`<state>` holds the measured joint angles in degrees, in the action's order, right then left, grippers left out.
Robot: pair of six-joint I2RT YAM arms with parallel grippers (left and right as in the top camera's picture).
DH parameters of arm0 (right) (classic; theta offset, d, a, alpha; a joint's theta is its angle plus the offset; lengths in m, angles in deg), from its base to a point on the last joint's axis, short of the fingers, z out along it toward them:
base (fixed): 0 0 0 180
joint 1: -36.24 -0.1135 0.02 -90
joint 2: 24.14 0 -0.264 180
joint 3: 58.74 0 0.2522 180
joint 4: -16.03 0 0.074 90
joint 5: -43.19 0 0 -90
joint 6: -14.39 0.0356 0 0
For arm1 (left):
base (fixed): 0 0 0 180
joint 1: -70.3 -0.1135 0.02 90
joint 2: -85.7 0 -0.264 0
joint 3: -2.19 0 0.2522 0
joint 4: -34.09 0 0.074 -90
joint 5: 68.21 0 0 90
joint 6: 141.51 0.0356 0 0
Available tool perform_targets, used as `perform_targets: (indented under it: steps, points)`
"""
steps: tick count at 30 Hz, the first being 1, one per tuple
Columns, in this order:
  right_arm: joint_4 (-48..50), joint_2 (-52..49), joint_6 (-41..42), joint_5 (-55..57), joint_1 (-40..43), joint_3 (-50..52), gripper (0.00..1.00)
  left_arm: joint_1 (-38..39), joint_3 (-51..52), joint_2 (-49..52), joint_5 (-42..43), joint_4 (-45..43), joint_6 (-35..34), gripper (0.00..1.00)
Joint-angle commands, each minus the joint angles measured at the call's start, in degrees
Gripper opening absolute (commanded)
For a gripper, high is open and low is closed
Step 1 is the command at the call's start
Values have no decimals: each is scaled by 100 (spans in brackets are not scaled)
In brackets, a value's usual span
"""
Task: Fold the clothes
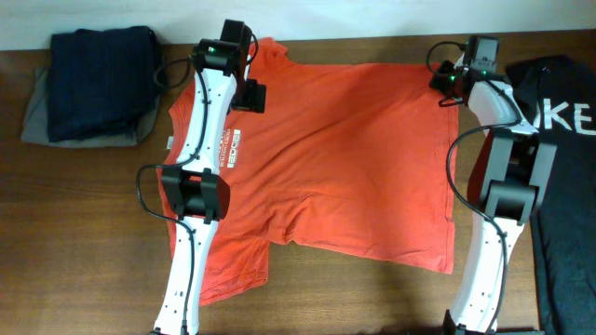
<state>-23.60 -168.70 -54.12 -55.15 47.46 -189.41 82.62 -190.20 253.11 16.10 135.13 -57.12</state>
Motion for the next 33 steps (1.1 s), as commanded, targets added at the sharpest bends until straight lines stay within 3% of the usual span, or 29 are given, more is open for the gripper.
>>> perform_targets:
  steps: [1,5,9,13,16,17,26,33]
  points:
    - [-498,-208,-315,-4,7,-721,17,-9,-111,-140,164,-203,136,99]
    - [-1687,-197,-474,92,13,-1978,20,-9,-111,-313,166,-472,164,99]
    - [-3091,-140,-476,173,44,-3528,38,-9,-111,-693,160,-601,544,99]
    - [-4489,-31,-476,173,44,-5309,74,-17,-111,-1165,140,-428,562,99]
    - [-5257,0,-472,173,44,-6356,90,-35,-111,-1447,138,-337,470,99]
    - [-5346,177,-455,162,48,-6286,99,-48,-111,-1552,125,-280,407,99]
    - [-7093,1303,-457,151,48,-6308,99,-225,-111,-2524,-251,925,302,99]
    - [-7147,2417,-632,-573,0,-6212,99,-396,-90,-3357,-573,942,142,99]
